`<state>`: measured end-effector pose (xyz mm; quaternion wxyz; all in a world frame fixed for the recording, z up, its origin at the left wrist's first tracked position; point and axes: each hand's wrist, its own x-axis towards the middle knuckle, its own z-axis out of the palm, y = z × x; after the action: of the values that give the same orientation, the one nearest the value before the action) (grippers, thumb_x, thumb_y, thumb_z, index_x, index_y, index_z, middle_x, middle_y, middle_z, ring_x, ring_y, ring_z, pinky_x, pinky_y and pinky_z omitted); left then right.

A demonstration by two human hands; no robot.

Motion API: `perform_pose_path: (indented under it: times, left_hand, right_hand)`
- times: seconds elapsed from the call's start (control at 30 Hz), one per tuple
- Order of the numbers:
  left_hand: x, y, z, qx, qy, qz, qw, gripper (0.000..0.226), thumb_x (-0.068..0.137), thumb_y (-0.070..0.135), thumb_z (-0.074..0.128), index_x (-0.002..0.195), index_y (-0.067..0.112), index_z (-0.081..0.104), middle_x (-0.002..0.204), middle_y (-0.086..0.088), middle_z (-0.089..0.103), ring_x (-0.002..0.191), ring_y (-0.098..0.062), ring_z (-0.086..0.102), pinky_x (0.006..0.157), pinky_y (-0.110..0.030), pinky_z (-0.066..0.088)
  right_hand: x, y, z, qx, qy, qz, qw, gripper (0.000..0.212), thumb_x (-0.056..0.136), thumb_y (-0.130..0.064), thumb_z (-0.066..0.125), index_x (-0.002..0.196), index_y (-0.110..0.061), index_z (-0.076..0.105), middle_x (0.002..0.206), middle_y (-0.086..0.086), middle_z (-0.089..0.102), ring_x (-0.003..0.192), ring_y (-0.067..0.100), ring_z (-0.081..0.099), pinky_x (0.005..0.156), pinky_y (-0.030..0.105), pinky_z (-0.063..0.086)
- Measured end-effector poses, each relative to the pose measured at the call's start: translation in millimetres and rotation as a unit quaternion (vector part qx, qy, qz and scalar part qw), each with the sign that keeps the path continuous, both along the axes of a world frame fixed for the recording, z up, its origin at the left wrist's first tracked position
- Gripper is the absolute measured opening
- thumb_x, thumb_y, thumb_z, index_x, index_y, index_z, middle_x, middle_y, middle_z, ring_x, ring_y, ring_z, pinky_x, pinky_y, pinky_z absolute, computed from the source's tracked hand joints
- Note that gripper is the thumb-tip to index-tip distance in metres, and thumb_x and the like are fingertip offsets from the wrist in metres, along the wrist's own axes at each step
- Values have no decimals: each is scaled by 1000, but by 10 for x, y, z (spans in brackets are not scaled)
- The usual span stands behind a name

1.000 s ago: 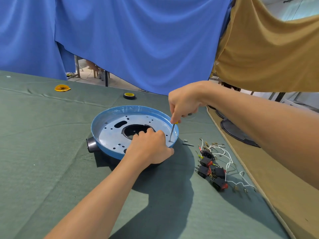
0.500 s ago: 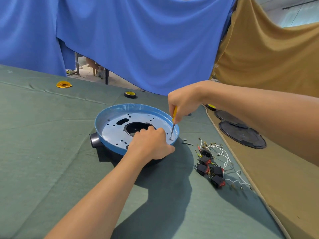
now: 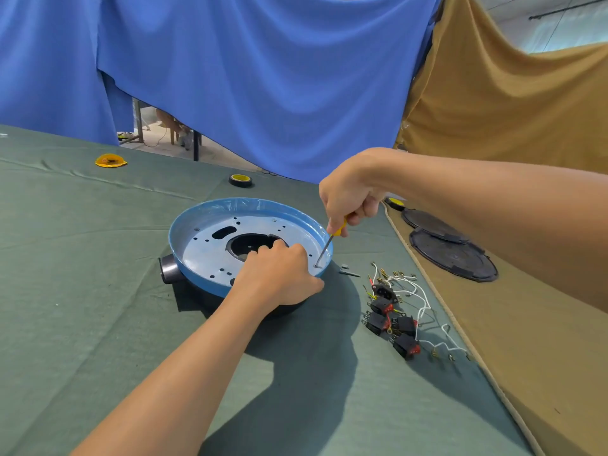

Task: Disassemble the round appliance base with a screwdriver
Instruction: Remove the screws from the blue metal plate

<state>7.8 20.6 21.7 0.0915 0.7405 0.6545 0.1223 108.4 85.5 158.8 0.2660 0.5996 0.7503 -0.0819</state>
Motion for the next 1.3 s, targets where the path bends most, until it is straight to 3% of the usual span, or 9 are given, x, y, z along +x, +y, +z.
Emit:
perform_pose_path:
  times: [0.23,0.33,0.37,0.53,0.67,0.8,0.9,1.13,1.3]
  left_hand:
    - [-11,4,-2,-7,1,1,1000,44,82,60,56,89,18,47,111,-10,50,90,-31,42,78,-40,36]
    - [-27,2,6,-10,-10,1,1000,44,80,61,58,91,19,53,114,-10,52,96,-32,47,84,-42,41]
    - [-31,-2,7,-11,-11,0,1000,44,80,62,58,92,20,53,114,-10,52,98,-32,48,86,-43,42]
    - [-40,15,-1,-3,-20,-5,1000,47,78,61,59,96,18,58,112,-8,54,98,-31,51,89,-45,45]
    - [-34,26,-6,-6,-26,-5,1000,45,78,60,60,92,17,57,111,-8,55,100,-31,53,89,-45,46]
    - [-35,11,1,2,-34,-4,999,42,76,59,61,77,18,49,100,-6,52,95,-31,52,87,-46,48]
    - [-40,6,2,3,-34,-8,999,42,76,58,61,79,18,50,96,-6,50,94,-31,53,85,-45,48]
    - [-37,25,-5,0,-32,-7,999,42,75,58,61,80,17,52,97,-7,51,94,-32,53,82,-43,48]
    - [-35,28,-10,0,-32,-7,999,42,75,58,61,77,17,50,94,-6,51,94,-32,53,84,-45,48]
  right_hand:
    - [-163,-120,-23,101,-135,254,952,34,90,-30,63,59,-15,57,56,0,45,60,22,43,56,29,38]
    - [-155,-147,-18,125,-113,313,935,9,87,-25,67,88,-21,75,58,-16,51,59,8,46,50,21,35]
    - [-138,-139,-17,128,-101,320,933,12,86,-24,69,95,-23,76,61,-18,54,60,6,48,49,19,35]
    - [45,-52,-12,124,-24,276,953,12,77,-38,75,86,-31,77,61,-11,65,57,7,54,50,19,42]
    - [103,-72,-140,144,134,200,960,48,83,-62,54,64,-20,69,49,-6,63,37,3,46,42,17,41]
    - [120,-84,-144,149,122,93,977,54,91,-47,42,63,-6,65,44,0,59,38,16,41,43,23,39]
    - [170,-72,-73,91,82,32,992,42,91,-31,49,62,-5,65,41,-2,45,35,16,28,38,19,26]
    - [193,-118,-43,165,44,162,972,24,81,-38,69,75,-15,74,50,-9,64,61,15,59,57,26,48]
    - [244,-122,-71,179,90,215,956,10,76,-32,77,83,-24,76,66,-5,68,61,8,55,54,26,47]
